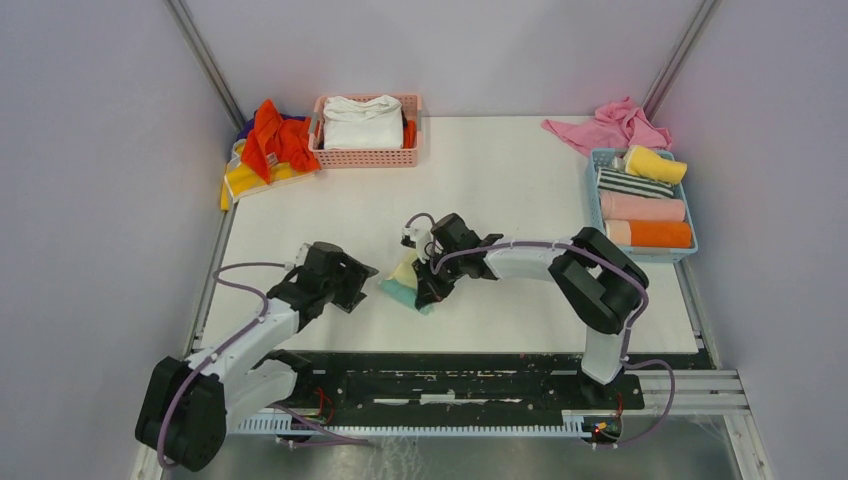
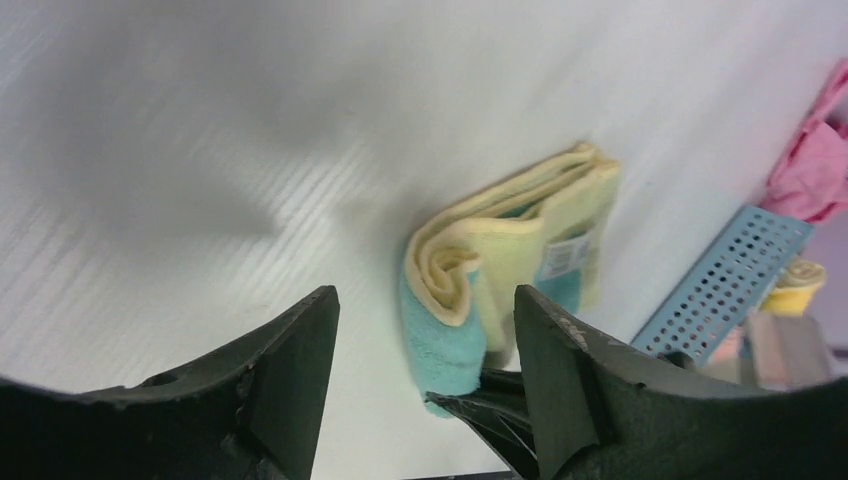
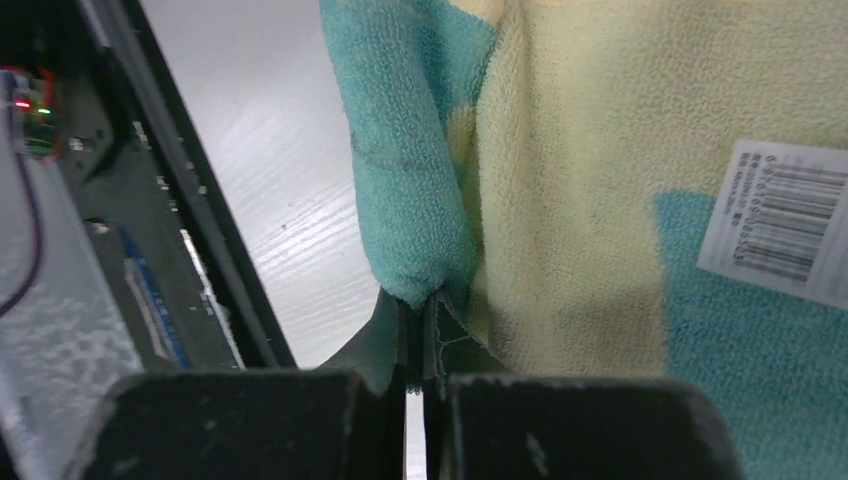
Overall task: Roll the towels
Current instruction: Roll the towel at the center of the board.
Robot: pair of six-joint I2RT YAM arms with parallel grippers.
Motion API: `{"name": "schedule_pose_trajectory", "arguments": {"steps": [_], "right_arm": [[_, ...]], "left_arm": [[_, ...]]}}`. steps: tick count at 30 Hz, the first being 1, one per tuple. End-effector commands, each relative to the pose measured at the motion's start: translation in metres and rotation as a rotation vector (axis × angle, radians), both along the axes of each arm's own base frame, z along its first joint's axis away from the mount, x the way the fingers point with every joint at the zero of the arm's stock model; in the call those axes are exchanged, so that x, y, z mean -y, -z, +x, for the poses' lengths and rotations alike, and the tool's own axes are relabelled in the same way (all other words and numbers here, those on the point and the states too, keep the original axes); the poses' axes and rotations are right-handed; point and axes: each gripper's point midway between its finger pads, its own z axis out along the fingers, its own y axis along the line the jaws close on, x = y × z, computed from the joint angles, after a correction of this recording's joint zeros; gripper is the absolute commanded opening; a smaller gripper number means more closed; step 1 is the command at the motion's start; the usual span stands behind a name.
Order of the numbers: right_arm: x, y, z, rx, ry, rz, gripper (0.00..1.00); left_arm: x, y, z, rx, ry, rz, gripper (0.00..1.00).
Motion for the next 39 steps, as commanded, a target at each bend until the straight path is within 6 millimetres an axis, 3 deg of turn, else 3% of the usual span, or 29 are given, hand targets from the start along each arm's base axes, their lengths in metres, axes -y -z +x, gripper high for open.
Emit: {"name": "schedule_pose_trajectory", "arguments": {"steps": [1,3,9,14,22,30,34,39], "right_arm": [[0.008,0.012,-0.038,-0.367,-0.009,0.077,0.01],[0.011,0.013,-0.028,-0.430,0.050,0.109,0.01],[0.030,0.035,-0.016,-0.548,0.179,0.082,0.01],[0.042,0.053,-0.015,-0.589,0.246,0.018,0.01],[0.048,0.065,-0.017,-0.612,0.276,-0.020,0.01],[0.048,0.062,-0.010,-0.567,0.288,-0.021,0.03],[0.047,0.051,-0.003,-0.488,0.296,-0.018,0.13],[0.050,0.028,0.009,-0.323,0.308,-0.042,0.27]], "left_arm": [[0.001,-0.030,0.015,0.187,0.080,0.028,0.72],[0.006,-0.036,0.014,0.231,0.115,0.004,0.72],[0.021,-0.029,0.003,0.260,0.165,-0.104,0.75],[0.036,-0.019,0.000,0.230,0.220,-0.140,0.75],[0.061,-0.004,0.003,0.208,0.272,-0.170,0.72],[0.066,0.040,-0.008,0.047,0.288,-0.107,0.53],[0.067,0.055,-0.013,-0.010,0.289,-0.071,0.35],[0.053,0.063,-0.017,-0.081,0.254,0.031,0.21]]}}
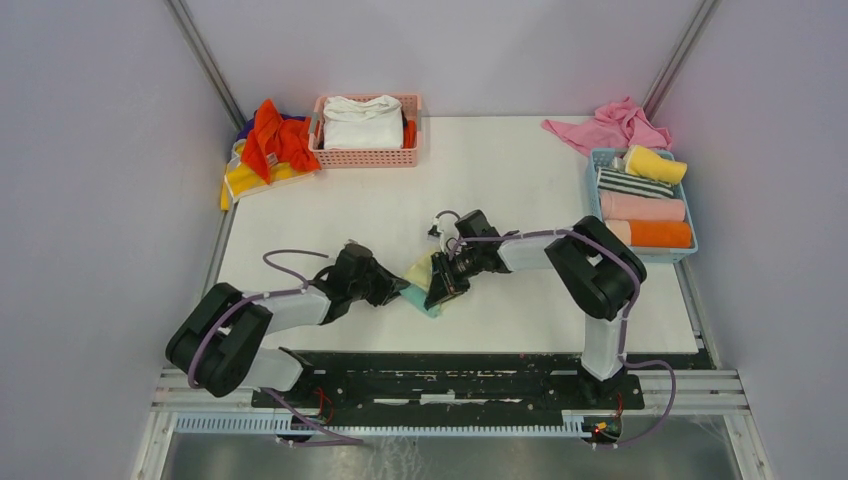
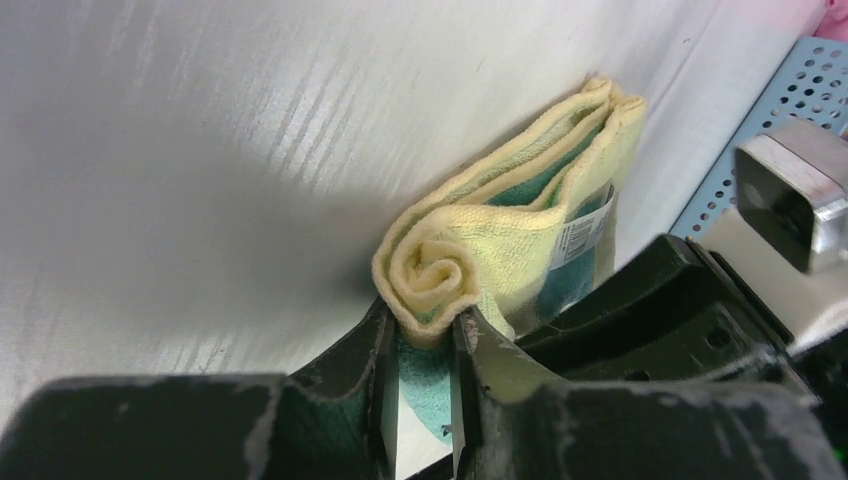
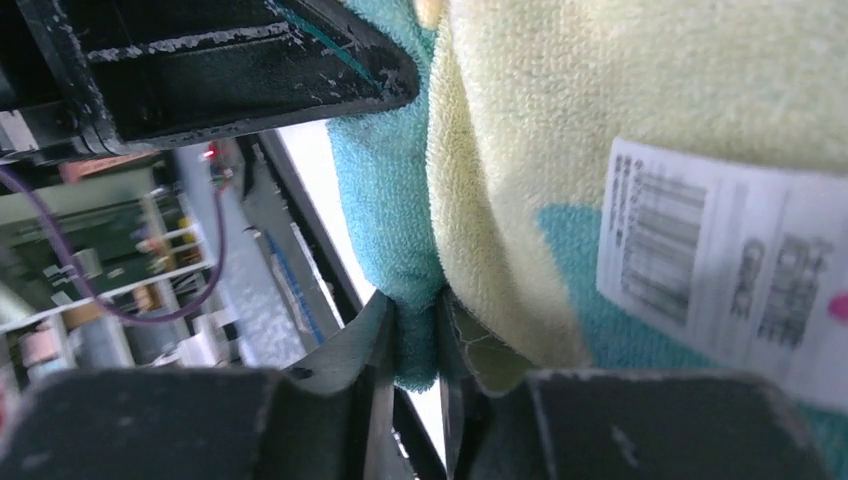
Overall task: Roll the towels
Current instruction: Roll the towel at the center of the board.
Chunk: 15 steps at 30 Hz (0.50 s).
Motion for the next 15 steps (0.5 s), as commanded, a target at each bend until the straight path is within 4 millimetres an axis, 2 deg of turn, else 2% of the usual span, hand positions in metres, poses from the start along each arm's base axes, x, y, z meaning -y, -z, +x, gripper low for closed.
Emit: {"name": "schedule_pose_trajectory", "arguments": {"steps": [1,4,8,11,15], "right_arm": [[0.029,0.018,0.014,0.223,0.062,-0.244,0.30],[0.034,-0.007,0.018,0.403,0.047,-0.319,0.37],[0.038,-0.042,0.023,0.685,0.055,-0.422,0.50],[0.029,-0.064,0.019,0.846,0.053,-0.438,0.53],[0.005,-0.077,0.009,0.990,0.029,-0.415,0.57]], "left_arm": [[-0.031,0.034,-0.023,-0.146,-0.052,0.198,0.20],[-0.037,0.028,-0.021,-0.154,-0.083,0.246,0.12],[-0.036,0.019,-0.016,-0.162,-0.110,0.268,0.09],[-0.034,0.019,-0.016,-0.181,-0.115,0.272,0.09],[-0.032,0.020,-0.018,-0.196,-0.116,0.282,0.09]]}}
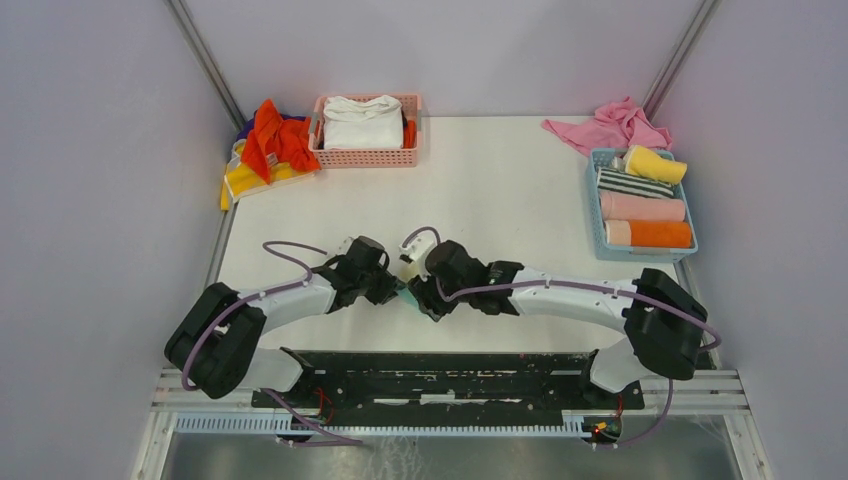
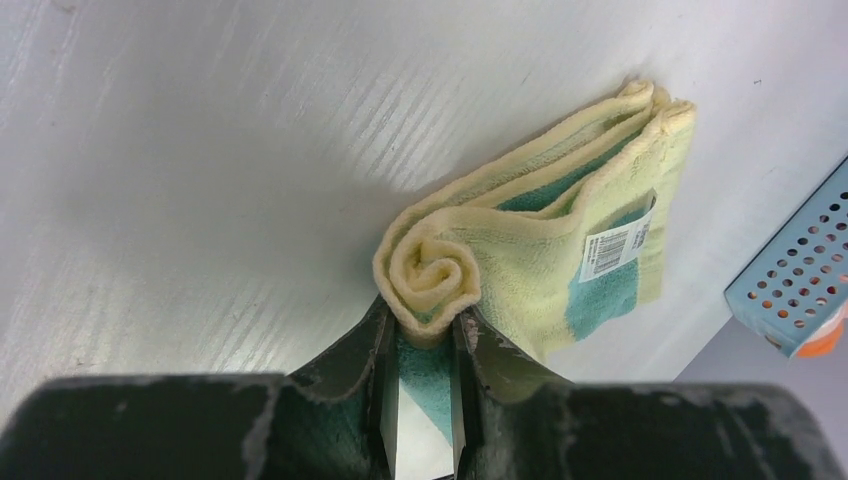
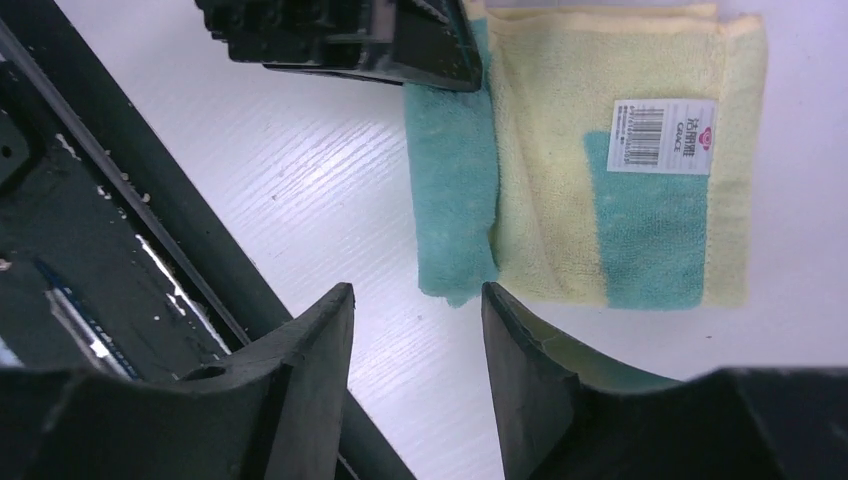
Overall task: Roll the towels
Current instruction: Roll the towel at the center of the board.
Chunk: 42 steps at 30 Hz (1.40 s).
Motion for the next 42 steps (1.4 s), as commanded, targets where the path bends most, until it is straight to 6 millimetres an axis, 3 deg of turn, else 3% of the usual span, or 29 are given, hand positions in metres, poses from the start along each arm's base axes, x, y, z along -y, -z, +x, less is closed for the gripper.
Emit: {"name": "schedule_pose_trajectory", "arguments": {"steps": [1,7,13,21,27,30,33,36,40,42], "right_arm": [[-0.004,-0.011,0.016,0.240,0.027,-0.080,0.57],[-0.024,0.005,0.007,0.335,-0.013,-0.127,0.58],[-0.023,0.040,0.003,0.335,-0.047,-0.241,0.57],[0.008,0.074,-0.001,0.283,-0.023,-0.416,0.48],[0.021,0.092,-0.002,0.257,-0.038,-0.555,0.29],[0.020,0.093,-0.006,0.234,-0.059,-0.553,0.13],[0.016,0.091,-0.015,0.155,-0.102,-0.476,0.01],[0.005,0.090,-0.030,-0.032,-0.153,-0.324,0.00],[-0.008,0.082,-0.043,-0.293,-0.183,-0.098,0.00],[-0.012,0.079,-0.040,-0.402,-0.166,0.003,0.00]], "left_arm": [[-0.022,0.021,-0.017,-0.103,-0.069,0.114,0.09],[-0.021,0.018,-0.017,-0.095,-0.076,0.104,0.10],[-0.020,0.018,-0.016,-0.095,-0.078,0.103,0.12],[-0.031,0.023,-0.026,-0.117,-0.147,0.102,0.13],[-0.048,0.019,-0.035,-0.103,-0.216,0.109,0.16],[-0.054,0.014,-0.036,-0.072,-0.242,0.095,0.23],[-0.056,0.005,-0.032,-0.019,-0.254,0.070,0.39],[-0.058,-0.013,-0.023,0.059,-0.253,0.060,0.60],[-0.059,-0.040,-0.013,0.165,-0.225,0.054,0.69],[-0.059,-0.051,-0.011,0.211,-0.208,0.044,0.71]]}}
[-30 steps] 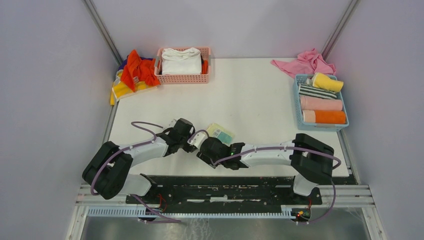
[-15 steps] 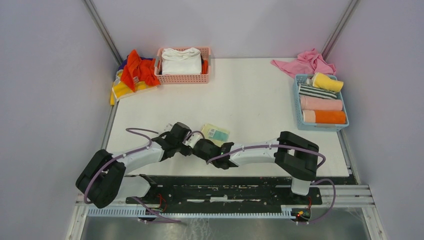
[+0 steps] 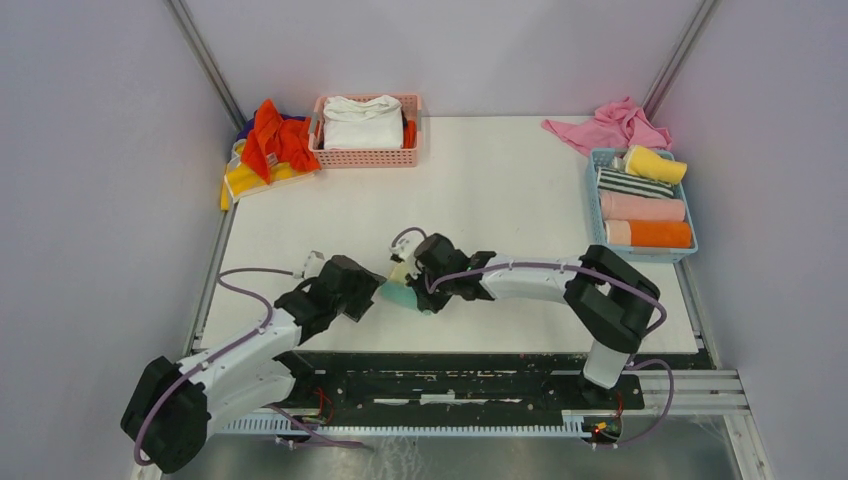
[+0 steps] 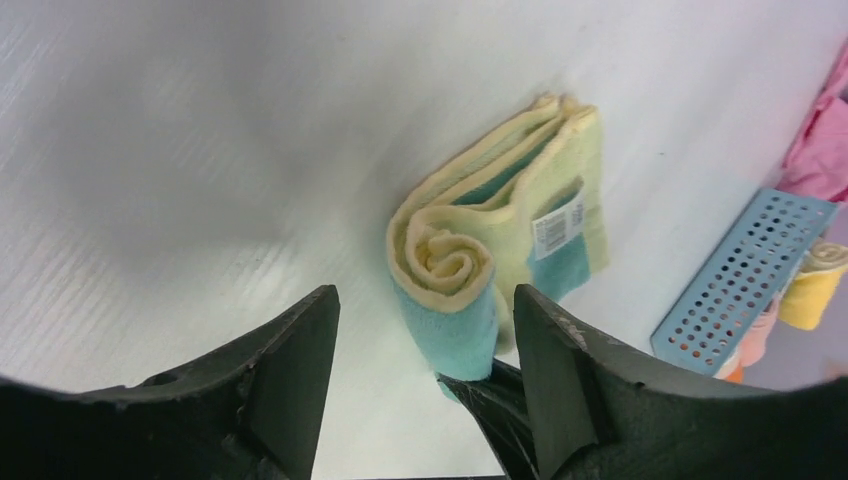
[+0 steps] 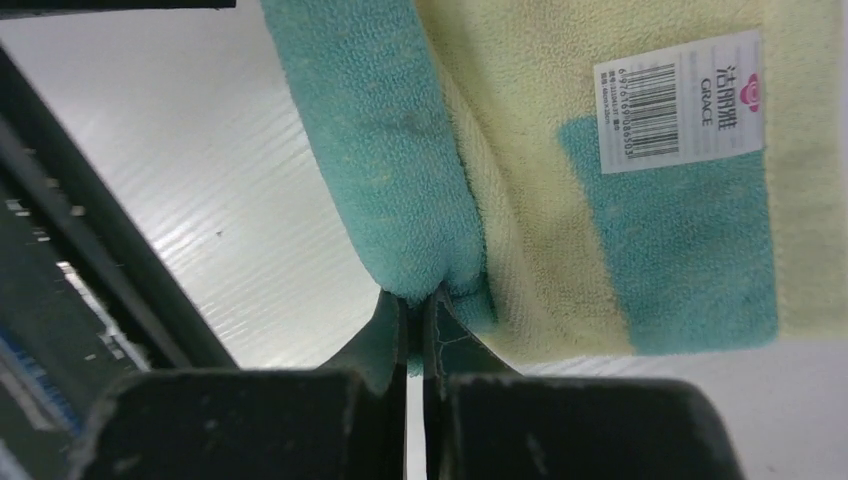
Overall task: Roll the towels
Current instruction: Roll the towel at the center of the board.
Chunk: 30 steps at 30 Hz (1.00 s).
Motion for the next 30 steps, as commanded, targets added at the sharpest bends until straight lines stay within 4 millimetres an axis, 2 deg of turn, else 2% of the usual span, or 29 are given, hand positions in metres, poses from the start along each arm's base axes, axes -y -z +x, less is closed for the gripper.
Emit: {"name": "schedule_pose_trajectory", "arguments": {"steps": [1,5,8,12,16,23,27,30], "right_arm": [[0.009,0.020,-0.044,-0.455,-0.020,0.141,0.00],[0.010,0.020,-0.032,-0.620,0.050,0.251,0.00],[0.013,0.023,-0.022,-0.741,0.120,0.314,0.00],[0.022,0.036,-0.011,-0.868,0.204,0.352,0.01],[0.035,0.051,-0.006,-0.968,0.260,0.350,0.01],[0.046,0.060,0.003,-1.021,0.321,0.307,0.01],[0.047,0.062,0.006,-1.019,0.320,0.261,0.01],[0.048,0.062,0.009,-1.012,0.323,0.239,0.01]], "left_arm": [[-0.009,-0.028,0.012,0.136,0.024,0.055,0.72],[-0.003,-0.037,0.009,0.188,0.073,0.020,0.73],[0.007,-0.036,0.006,0.213,0.117,-0.032,0.73],[0.020,-0.027,0.006,0.232,0.153,-0.101,0.74],[0.035,-0.030,0.015,0.255,0.192,-0.135,0.74],[0.054,-0.024,0.030,0.250,0.238,-0.139,0.73],[0.061,-0.019,0.034,0.234,0.245,-0.163,0.73],[0.066,-0.022,0.035,0.241,0.259,-0.182,0.73]]}}
